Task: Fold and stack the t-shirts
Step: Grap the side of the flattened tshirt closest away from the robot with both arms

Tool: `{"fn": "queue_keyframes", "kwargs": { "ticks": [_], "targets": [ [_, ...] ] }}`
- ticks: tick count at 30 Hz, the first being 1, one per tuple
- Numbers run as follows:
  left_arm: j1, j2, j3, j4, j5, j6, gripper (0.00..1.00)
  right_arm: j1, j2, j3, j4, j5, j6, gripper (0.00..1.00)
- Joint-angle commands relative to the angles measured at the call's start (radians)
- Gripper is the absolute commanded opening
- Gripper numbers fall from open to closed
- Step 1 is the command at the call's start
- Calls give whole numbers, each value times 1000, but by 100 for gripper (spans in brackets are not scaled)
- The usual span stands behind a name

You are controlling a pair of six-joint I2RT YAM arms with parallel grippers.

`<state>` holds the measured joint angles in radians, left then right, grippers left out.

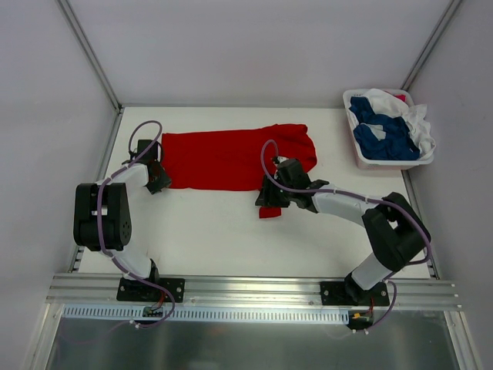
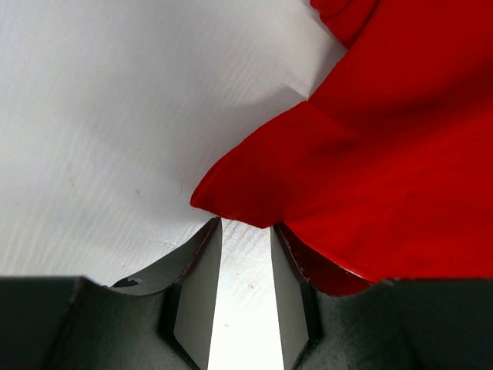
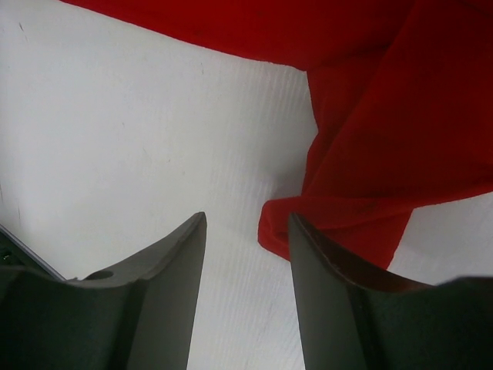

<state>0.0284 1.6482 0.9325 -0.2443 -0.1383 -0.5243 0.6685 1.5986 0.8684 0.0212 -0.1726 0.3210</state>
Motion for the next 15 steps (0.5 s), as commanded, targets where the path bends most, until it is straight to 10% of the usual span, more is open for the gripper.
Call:
{"fn": "queue_keyframes", "kwargs": {
  "ticks": [1,15],
  "targets": [
    [15,-8,22,-9,-1,17,32,11,6,41,17,-4,-5,50],
    [15,-11,15,-10,3,15,32,16,-69,29,-17,22,-17,50]
  ]
}}
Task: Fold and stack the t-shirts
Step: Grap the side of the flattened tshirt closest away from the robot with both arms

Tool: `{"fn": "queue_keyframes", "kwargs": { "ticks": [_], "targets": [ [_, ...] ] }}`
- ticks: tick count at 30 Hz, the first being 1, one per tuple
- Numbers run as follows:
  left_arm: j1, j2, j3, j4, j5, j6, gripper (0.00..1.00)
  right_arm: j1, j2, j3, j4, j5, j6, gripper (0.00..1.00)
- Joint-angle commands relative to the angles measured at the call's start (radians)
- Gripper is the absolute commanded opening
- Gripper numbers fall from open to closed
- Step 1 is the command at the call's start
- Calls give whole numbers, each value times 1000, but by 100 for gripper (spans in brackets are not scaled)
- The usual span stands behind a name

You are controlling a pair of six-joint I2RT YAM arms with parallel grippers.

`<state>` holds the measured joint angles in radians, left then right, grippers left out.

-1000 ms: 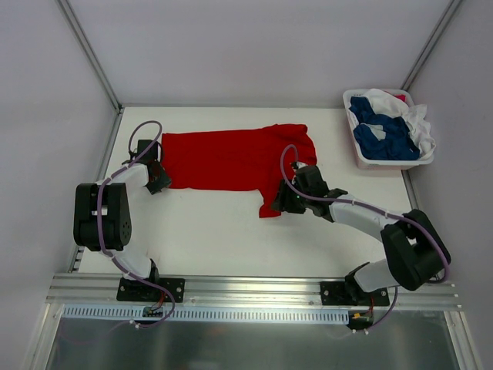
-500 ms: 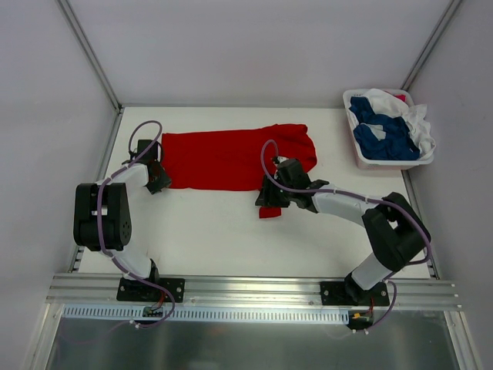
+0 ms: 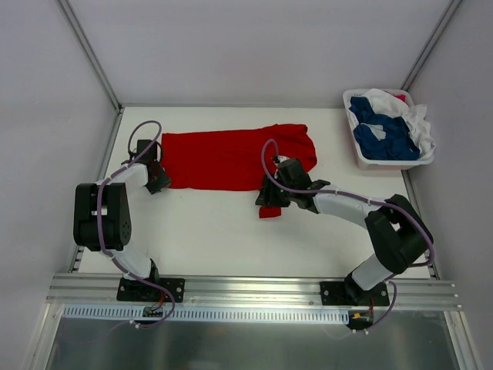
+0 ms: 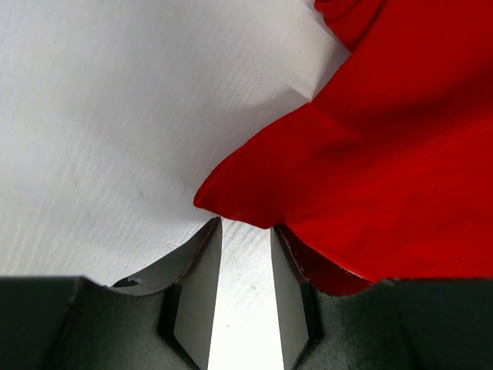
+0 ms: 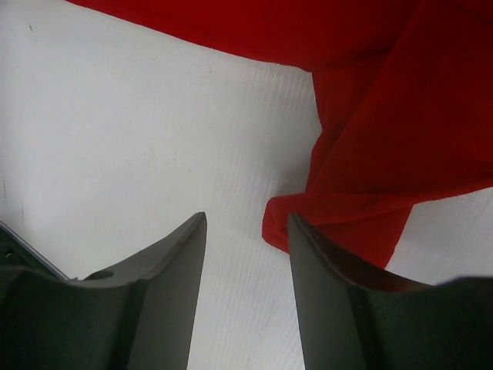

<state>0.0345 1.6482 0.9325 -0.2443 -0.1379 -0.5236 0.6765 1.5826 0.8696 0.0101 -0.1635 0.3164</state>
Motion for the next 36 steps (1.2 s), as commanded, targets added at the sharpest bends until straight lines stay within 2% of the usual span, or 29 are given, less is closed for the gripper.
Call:
{"fn": "queue_keyframes", "kwargs": {
  "ticks": [1,14,36],
  "targets": [
    [8,-11,15,-9,1,16,32,9,-58,26,-6,13,-13,50],
    [10,-16,9,-10,3,14,32,15,-107,-18,-16,33,-7,50],
    [8,-16,11,-10,1,17,32,17,-16,-58,83,9,16,49]
  ]
}}
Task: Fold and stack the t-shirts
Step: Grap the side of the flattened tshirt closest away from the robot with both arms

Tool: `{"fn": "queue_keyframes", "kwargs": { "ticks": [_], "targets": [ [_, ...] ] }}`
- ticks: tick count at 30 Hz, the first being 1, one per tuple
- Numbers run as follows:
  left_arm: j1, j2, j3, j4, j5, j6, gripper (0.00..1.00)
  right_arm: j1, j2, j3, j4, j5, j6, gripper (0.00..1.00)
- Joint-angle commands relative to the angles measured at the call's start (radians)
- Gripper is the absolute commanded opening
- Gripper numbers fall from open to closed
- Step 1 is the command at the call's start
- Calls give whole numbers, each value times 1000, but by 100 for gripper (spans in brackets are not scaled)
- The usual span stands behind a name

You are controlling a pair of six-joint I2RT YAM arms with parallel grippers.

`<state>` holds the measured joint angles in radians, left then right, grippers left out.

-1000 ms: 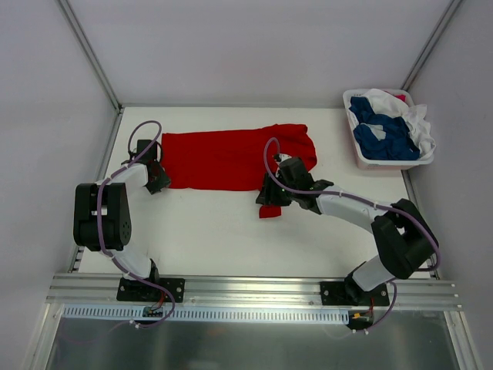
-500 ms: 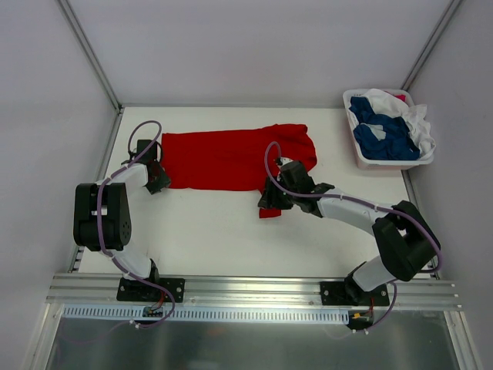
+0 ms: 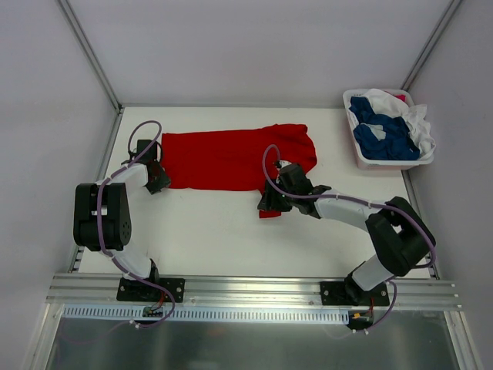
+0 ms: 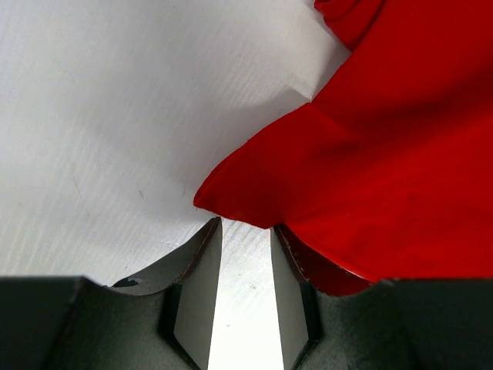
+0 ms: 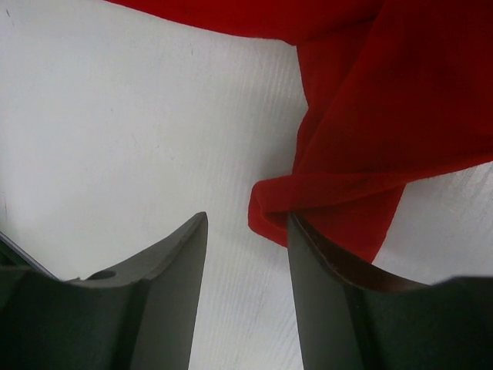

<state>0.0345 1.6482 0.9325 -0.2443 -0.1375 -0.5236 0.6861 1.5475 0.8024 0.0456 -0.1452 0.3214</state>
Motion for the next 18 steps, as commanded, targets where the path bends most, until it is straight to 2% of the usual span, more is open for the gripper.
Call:
{"fn": "queue_keyframes", "kwargs": {
  "ticks": [1,5,10,13,17,18],
  "targets": [
    [10,-16,11,-9,1,17,32,7,23,11,51,-13,11,49],
    [10,-16,11,-9,-2,17,32,7,48,12,71,-22,15,49],
    [8,-16,11,-10,-2,17,32,7,74,12,86,-33,19,41],
    [8,-16,12,-9,-4,17,32,9,82,15,89,-34,18,28],
    [10,-16,12,-10,-5,19,32,7,77,15,89,-34,19,6],
    [10,-16,12,-10,-7,19,32,7,74,15,89,-33,19,4]
  ]
}}
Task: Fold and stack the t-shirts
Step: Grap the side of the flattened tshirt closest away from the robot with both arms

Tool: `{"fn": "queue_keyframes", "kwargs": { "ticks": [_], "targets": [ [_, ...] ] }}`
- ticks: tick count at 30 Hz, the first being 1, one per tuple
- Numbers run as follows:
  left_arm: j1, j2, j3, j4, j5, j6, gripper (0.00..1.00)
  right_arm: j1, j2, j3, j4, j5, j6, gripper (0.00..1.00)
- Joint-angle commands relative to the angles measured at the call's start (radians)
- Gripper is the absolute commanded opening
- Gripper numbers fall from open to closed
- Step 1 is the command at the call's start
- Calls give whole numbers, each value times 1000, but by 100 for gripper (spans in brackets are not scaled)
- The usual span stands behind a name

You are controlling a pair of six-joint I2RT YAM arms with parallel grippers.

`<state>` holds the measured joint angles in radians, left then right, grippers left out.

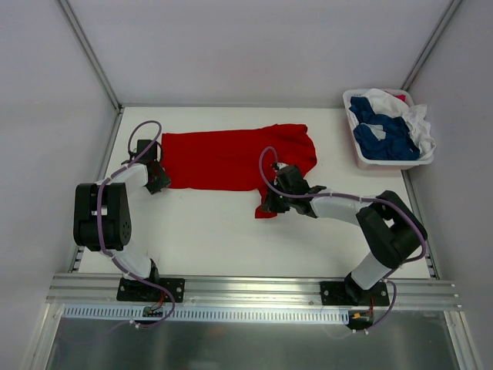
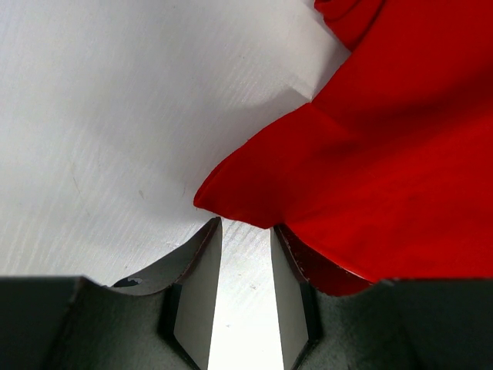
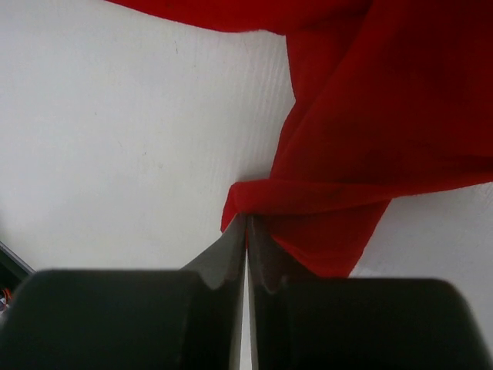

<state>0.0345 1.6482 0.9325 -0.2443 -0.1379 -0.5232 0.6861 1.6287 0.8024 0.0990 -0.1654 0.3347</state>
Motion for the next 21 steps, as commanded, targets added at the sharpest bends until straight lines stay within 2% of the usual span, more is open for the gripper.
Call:
{"fn": "queue_keyframes", "kwargs": {
  "ticks": [1,5,11,13,14,17,21],
  "targets": [
    [10,-16,12,-10,-5,19,32,7,-13,15,34,-13,4,3],
    [10,-21,11,-9,-14,22,35,7,-32,12,30,-10,3,0],
    [10,-67,5,-19,-60,28,68,7,-35,12,27,-11,1,0],
    [11,-74,14,-30,-81,29,67,9,-35,12,27,-14,1,1],
    [13,-74,15,-30,-81,29,62,9,-35,11,27,-14,1,0],
    [15,-54,32,-33,-91,28,57,9,-39,12,27,-16,0,0],
    [19,-31,54,-33,-89,26,44,12,-46,12,27,-19,1,0]
  ]
}}
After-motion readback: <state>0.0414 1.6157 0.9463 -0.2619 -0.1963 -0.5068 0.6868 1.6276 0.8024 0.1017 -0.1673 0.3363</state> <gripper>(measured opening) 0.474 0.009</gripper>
